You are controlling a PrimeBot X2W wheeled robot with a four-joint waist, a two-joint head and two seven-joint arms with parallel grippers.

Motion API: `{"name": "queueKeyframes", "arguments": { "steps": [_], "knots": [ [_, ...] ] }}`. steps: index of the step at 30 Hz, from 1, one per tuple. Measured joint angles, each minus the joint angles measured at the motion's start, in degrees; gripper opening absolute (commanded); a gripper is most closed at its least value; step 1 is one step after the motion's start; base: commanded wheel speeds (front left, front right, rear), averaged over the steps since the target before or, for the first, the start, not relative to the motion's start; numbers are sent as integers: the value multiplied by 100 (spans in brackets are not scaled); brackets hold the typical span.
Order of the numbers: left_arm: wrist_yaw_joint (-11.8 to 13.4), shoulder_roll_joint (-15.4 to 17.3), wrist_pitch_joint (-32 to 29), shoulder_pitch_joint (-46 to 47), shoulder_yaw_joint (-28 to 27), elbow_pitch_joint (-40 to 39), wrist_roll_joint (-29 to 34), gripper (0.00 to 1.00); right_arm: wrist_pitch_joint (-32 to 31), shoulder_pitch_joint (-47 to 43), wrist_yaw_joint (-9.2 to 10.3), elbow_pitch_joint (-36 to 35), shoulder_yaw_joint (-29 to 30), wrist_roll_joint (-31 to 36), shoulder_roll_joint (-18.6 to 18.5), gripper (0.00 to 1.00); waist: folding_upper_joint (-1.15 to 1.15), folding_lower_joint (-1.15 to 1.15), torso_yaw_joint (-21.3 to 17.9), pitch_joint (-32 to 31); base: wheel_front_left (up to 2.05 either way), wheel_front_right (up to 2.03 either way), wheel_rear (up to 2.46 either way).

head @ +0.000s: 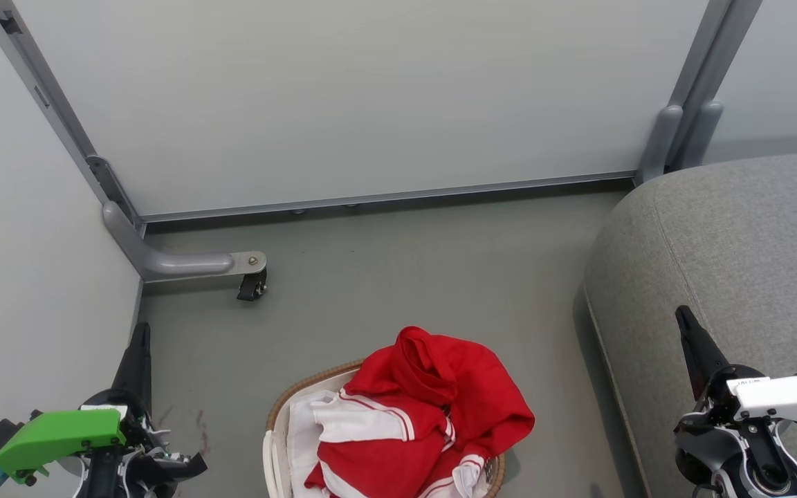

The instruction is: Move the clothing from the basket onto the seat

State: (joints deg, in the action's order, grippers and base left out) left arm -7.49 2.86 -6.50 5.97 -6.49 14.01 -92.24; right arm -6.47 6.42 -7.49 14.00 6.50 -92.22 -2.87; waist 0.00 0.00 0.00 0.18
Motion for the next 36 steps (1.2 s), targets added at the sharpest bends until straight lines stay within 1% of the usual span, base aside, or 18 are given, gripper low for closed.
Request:
{"name": "queueKeyframes", "arguments": {
  "steps": [3, 4, 9, 14, 20, 27, 36],
  "knots": [
    [0, 0, 0, 0, 0, 0, 0, 0, 0, 0, 0, 0, 0, 0, 0, 0, 0, 0, 0, 0, 0, 0, 0],
    [0, -5, 0, -7, 1, 16, 0, 100, 0, -1, -1, 19, 0, -1, 8, 100, 0, 0, 0, 0, 0, 0, 0],
    [1, -65, 5, -191, 22, 277, 0, 100, 2, -107, 1, 242, -16, 0, 87, 100, 0, 0, 0, 3, 0, 0, 0],
    [1, -49, 152, -185, 103, 344, 148, 100, 142, -112, 2, 249, -111, 167, 31, 100, 0, 0, 3, 9, 0, 0, 0],
    [1, 15, 312, -121, 148, 391, 854, 100, 309, -33, 1, 255, -179, 857, -88, 100, 0, 0, 4, 19, 0, 0, 0],
    [3, 79, 491, -40, 280, 433, 1936, 100, 488, 46, 1, 191, -293, 1875, -155, 100, 0, 0, 10, 33, 0, 0, 0],
    [77, 165, 711, 5, 521, 528, 3061, 100, 702, 137, 1, 210, -512, 2955, -211, 100, 0, 0, 21, 33, 0, 0, 0]
  ]
}}
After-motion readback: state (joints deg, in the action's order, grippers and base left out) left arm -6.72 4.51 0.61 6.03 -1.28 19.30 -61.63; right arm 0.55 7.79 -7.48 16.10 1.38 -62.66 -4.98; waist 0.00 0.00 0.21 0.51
